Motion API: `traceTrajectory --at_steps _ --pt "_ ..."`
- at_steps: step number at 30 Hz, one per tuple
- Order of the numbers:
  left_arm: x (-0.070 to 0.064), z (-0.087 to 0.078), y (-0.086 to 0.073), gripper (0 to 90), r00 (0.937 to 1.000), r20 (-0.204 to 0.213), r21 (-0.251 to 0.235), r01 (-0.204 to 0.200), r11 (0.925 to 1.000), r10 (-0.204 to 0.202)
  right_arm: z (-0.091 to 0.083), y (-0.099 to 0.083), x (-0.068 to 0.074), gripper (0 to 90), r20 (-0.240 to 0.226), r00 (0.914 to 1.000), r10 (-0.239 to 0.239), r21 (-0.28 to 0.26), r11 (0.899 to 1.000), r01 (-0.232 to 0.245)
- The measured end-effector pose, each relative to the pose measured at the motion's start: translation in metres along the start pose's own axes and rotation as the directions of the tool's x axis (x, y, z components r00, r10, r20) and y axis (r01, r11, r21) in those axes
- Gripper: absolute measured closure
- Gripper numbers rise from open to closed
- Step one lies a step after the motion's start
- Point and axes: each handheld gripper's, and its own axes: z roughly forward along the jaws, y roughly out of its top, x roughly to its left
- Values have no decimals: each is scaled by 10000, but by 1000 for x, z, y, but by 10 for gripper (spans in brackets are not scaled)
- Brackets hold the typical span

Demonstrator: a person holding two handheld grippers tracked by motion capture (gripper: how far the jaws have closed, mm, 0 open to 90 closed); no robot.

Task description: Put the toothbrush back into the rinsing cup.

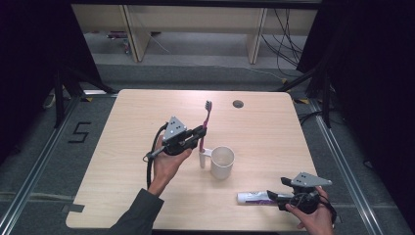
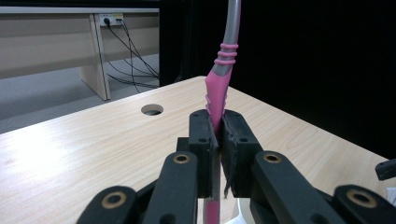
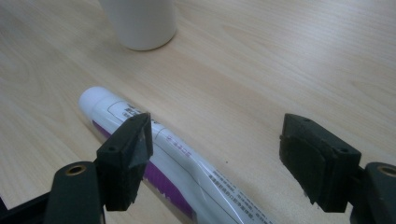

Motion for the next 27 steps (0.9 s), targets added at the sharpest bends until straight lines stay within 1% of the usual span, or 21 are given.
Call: traceTrajectory --at_steps 3,12,13,14,17,18,19,20,23,25,27 --pt "-1 3 -2 826 10000 -5 53 -24 10000 24 0 0 -1 267 -7 9999 -124 -58 9999 124" --pt "-2 5 -12 826 9999 36 307 -131 9994 130 0 0 0 267 -21 10000 -49 -45 10000 49" --pt "-2 5 -13 825 9998 23 355 -183 9992 182 0 0 0 267 -9 9999 -104 -62 9999 104" --pt "-2 5 -15 825 9999 7 366 -151 9992 151 0 0 0 267 -20 10000 -37 -39 10000 37" --pt "-1 4 -18 824 9999 6 474 -170 9987 170 0 0 0 267 1 10000 -71 -60 10000 71" --pt "-1 5 -19 824 9999 86 415 -154 9990 150 0 0 -1 267 -1 9999 -130 -91 9999 130" --pt "0 3 -20 824 9998 29 538 -203 9983 202 0 0 0 267 -2 9999 -114 -47 9999 114" --pt "-1 3 -21 823 9999 54 537 -143 9985 140 0 0 0 267 -48 10000 -45 39 10000 45" --pt "-1 2 -25 822 9997 78 716 -228 9972 223 0 0 -1 267 -11 9999 -140 -53 9999 140" --pt "0 2 -27 822 9997 81 744 -227 9970 222 0 0 0 267 -61 10000 -42 47 10000 42" --pt "0 1 -29 821 9998 67 827 -214 9963 209 0 0 -1 267 -51 9999 -161 -15 9999 161"
